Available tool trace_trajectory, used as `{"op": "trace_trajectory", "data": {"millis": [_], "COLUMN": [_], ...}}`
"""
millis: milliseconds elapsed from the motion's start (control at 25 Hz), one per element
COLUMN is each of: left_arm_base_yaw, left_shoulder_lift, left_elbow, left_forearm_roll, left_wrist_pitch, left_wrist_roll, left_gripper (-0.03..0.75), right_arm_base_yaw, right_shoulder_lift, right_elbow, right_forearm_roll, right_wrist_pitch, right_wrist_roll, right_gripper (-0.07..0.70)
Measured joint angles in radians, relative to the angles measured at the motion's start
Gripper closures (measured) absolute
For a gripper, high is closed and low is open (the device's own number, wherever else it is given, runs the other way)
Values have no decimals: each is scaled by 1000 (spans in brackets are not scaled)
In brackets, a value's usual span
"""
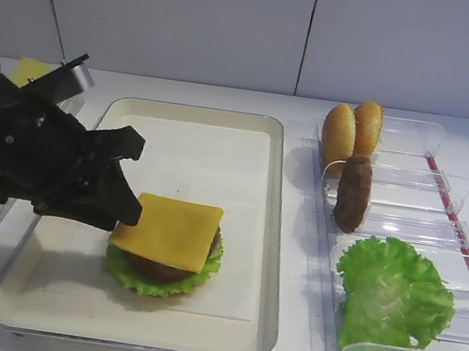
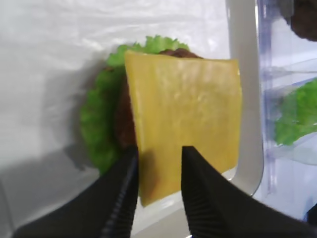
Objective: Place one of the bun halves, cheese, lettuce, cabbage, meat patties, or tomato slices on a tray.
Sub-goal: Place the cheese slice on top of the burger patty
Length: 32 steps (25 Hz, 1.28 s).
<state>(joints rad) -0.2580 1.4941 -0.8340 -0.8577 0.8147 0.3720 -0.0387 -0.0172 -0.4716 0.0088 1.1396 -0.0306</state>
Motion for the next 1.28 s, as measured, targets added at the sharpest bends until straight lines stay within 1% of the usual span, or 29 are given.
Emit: {"op": "trace_trajectory", "data": {"millis": [160, 280, 440, 520, 560, 640, 720, 880, 920, 1040, 1200, 1280], "left_arm_base_yaw": [0, 0, 0, 0, 0, 0, 0, 2, 11, 76, 204, 240], "left_shoulder_lift": [0, 0, 2, 2, 2, 2, 2, -32, -48, -104, -220, -293], "left_elbow": [-59, -120, -232, -294, -329, -393, -447, -475, -475, -475, -475, -448], "left_forearm_roll": [159, 269, 454, 545, 593, 680, 763, 858, 880, 905, 917, 923], "left_wrist_pitch": [61, 134, 271, 349, 376, 397, 403, 410, 413, 419, 423, 423], "left_wrist_roll": [-100, -162, -264, -318, -338, -384, -418, -439, -439, -439, -430, -428], "left_gripper": [489, 489, 489, 489, 489, 489, 489, 489, 489, 487, 487, 487], "right_arm_base_yaw": [0, 0, 0, 0, 0, 0, 0, 0, 0, 0, 0, 0], "right_shoulder_lift": [0, 0, 0, 0, 0, 0, 0, 0, 0, 0, 0, 0], "right_elbow": [0, 0, 0, 0, 0, 0, 0, 0, 0, 0, 0, 0], "right_forearm_roll": [0, 0, 0, 0, 0, 0, 0, 0, 0, 0, 0, 0], "right_wrist_pitch": [0, 0, 0, 0, 0, 0, 0, 0, 0, 0, 0, 0], "right_wrist_roll": [0, 0, 0, 0, 0, 0, 0, 0, 0, 0, 0, 0], "right_gripper": [428, 428, 428, 428, 428, 428, 428, 435, 435, 435, 442, 435]}}
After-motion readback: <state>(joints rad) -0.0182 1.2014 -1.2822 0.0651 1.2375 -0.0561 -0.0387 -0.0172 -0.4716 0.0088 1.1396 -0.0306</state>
